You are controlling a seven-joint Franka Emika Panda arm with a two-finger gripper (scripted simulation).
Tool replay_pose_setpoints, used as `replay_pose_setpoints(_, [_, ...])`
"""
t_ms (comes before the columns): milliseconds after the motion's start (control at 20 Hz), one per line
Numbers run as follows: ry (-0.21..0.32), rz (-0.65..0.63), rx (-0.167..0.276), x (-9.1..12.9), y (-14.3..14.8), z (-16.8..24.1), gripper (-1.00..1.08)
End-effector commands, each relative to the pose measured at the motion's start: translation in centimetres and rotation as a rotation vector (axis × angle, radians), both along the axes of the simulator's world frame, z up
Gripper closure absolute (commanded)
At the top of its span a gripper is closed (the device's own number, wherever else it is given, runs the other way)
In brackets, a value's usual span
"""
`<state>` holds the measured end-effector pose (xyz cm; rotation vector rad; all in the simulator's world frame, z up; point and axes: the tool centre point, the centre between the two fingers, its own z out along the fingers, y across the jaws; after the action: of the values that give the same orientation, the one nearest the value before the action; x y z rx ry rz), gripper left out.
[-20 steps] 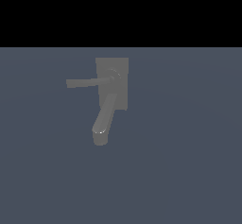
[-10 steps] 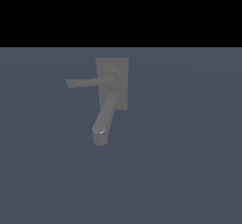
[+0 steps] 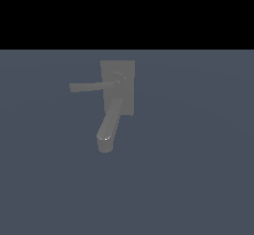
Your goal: Turn on the faucet by rotating a designated handle.
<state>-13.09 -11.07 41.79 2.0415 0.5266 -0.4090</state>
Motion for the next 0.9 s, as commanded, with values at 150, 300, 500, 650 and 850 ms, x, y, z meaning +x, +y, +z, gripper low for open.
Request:
replay_pose_setpoints(150, [0.055, 0.105, -0.124, 2.6, 0.2, -0.8, 1.08])
replay_pose_setpoints(300, [0.085, 0.165, -0.187, 4.1, 0.5, -1.4, 1.08])
replay_pose_setpoints(500, [0.120, 0.239, -0.261, 5.8, 1.1, -2.1, 1.08])
replay_pose_setpoints(650, [0.141, 0.285, -0.305, 6.9, 1.5, -2.6, 1.08])
replay_pose_setpoints(850, [0.160, 0.334, -0.349, 8.0, 2.0, -3.1, 1.08])
